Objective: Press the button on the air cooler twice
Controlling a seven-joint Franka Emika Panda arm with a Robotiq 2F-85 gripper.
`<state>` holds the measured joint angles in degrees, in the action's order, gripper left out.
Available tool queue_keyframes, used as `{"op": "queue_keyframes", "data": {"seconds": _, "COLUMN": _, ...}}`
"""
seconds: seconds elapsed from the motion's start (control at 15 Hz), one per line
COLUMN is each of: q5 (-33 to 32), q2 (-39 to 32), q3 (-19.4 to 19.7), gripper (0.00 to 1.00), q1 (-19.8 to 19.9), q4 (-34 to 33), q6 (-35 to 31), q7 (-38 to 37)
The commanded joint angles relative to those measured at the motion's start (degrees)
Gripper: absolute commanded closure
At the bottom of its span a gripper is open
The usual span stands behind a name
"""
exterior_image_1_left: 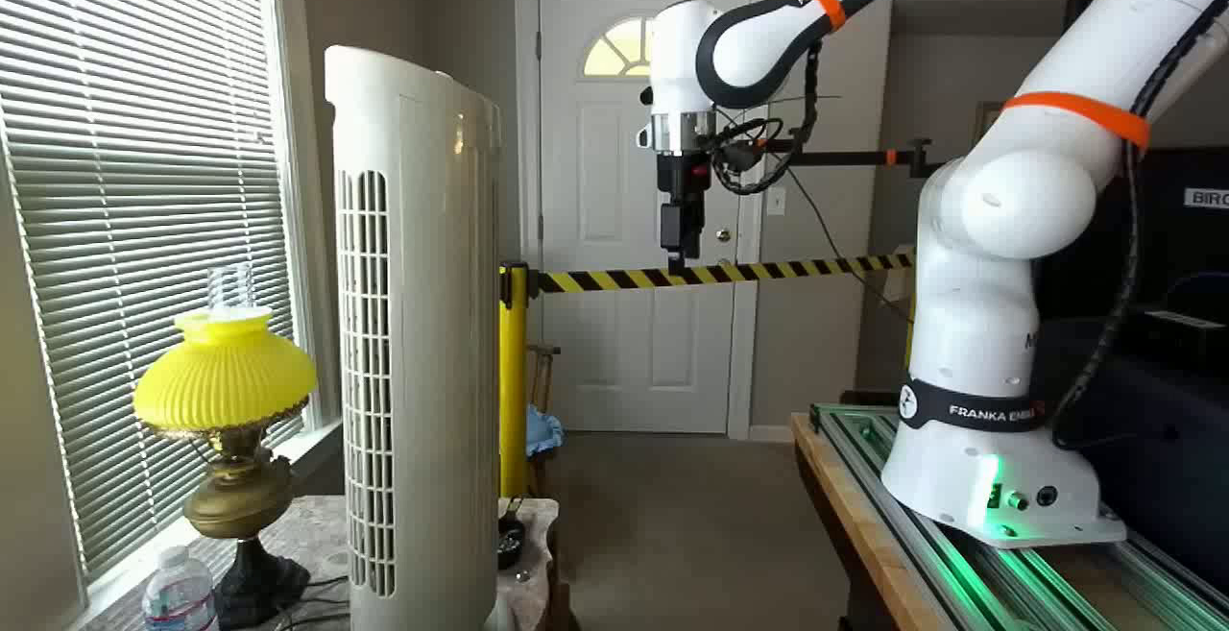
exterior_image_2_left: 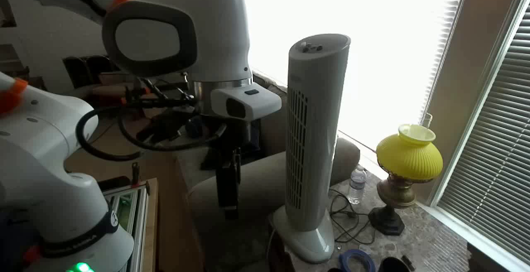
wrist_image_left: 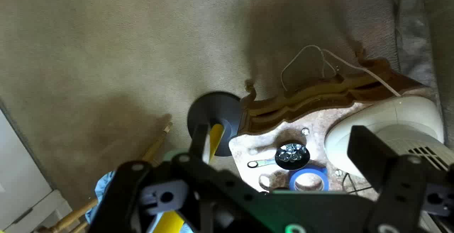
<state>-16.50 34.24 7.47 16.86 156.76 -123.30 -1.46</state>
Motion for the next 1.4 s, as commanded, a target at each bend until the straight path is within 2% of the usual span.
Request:
{"op": "queue_keyframes", "data": {"seconds": 0.0, "q5": -0.17, "q2": 0.03, "q3": 0.29, "gripper": 0.0, "q1": -0.31, "q4": -0.09, "q6": 0.17, "q7": -0.14}}
{"op": "queue_keyframes", "data": {"seconds": 0.4, "q5": -0.17, "q2": 0.03, "q3": 0.29, "gripper": 0.0, "q1": -0.31, "q4": -0.09, "q6": 0.17, "q7": -0.13}}
{"op": "queue_keyframes", "data": {"seconds": 0.6, "q5": -0.97, "q2": 3.63, "q3": -1.47, "gripper": 0.0, "q1": -1.35, "q4": -1.46, "q6": 0.6, "q7": 0.23}}
{"op": "queue_keyframes", "data": {"seconds": 0.8, "q5": -0.74, "q2": 7.6, "q3": -2.54, "gripper": 0.0, "q1": -2.59, "q4": -5.68, "q6": 1.97, "q7": 1.67}}
{"op": "queue_keyframes", "data": {"seconds": 1.07, "q5": 3.47, "q2": 9.37, "q3": -1.64, "gripper": 0.0, "q1": -6.77, "q4": -14.41, "q6": 2.94, "q7": 4.83}}
{"op": "queue_keyframes", "data": {"seconds": 1.33, "q5": 10.16, "q2": 8.96, "q3": -0.18, "gripper": 0.0, "q1": -13.15, "q4": -22.62, "q6": 3.8, "q7": 9.85}}
